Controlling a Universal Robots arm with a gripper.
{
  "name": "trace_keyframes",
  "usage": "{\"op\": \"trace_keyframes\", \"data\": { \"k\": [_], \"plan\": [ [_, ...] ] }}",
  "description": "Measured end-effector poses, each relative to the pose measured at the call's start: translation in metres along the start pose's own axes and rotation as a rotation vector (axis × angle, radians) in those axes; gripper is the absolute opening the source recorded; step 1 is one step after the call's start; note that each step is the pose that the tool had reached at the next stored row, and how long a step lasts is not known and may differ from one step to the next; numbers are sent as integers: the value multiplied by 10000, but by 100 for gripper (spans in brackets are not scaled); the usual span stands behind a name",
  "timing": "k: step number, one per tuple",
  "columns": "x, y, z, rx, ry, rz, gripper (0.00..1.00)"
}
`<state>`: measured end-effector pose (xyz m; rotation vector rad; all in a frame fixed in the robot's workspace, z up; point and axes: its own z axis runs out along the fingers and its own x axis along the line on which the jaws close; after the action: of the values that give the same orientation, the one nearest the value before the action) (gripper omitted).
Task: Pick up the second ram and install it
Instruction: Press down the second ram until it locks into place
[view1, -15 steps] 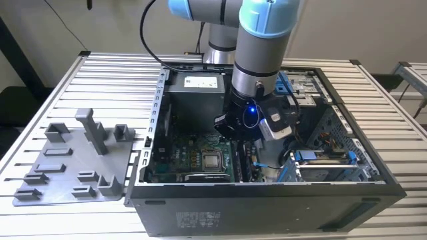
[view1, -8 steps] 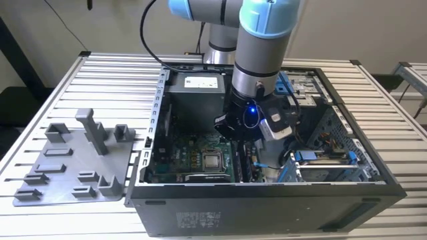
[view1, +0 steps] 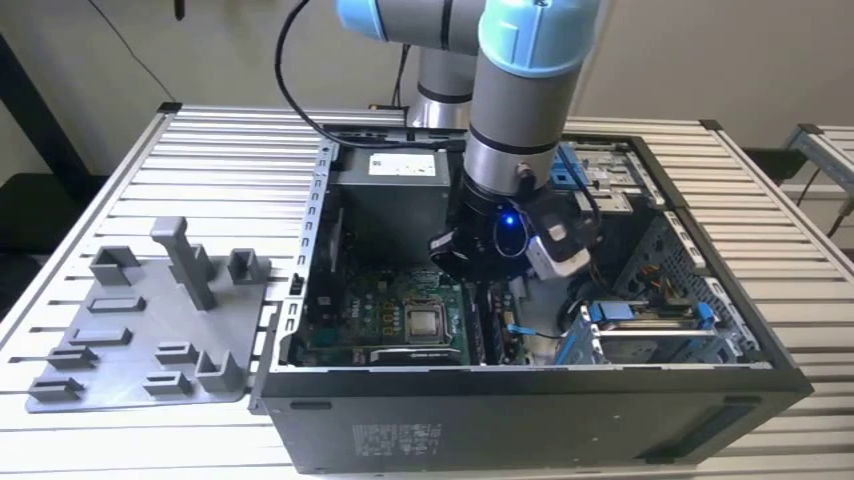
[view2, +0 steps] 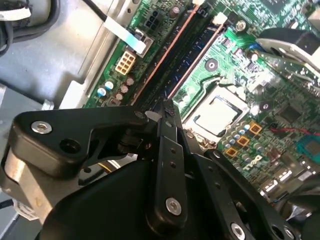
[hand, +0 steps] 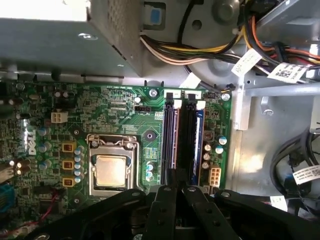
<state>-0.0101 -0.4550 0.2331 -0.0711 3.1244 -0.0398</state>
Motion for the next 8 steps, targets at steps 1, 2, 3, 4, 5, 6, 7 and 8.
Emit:
{"op": "trace_keyframes", "data": {
  "k": [1,2,3,4,5,6,7,8],
  "plan": [
    [0,0,0,-2,-5,-120,11],
    [0,0,0,-3,-11,-240,11],
    [0,0,0,-5,-17,-364,11],
    [0,0,0,-7,-23,-484,11],
    [0,0,0,-8,-29,-597,11],
    [0,0,0,-10,-33,-707,11],
    [0,0,-1,-12,-37,-829,11],
    [0,0,-4,-11,-39,-936,11]
  ]
}}
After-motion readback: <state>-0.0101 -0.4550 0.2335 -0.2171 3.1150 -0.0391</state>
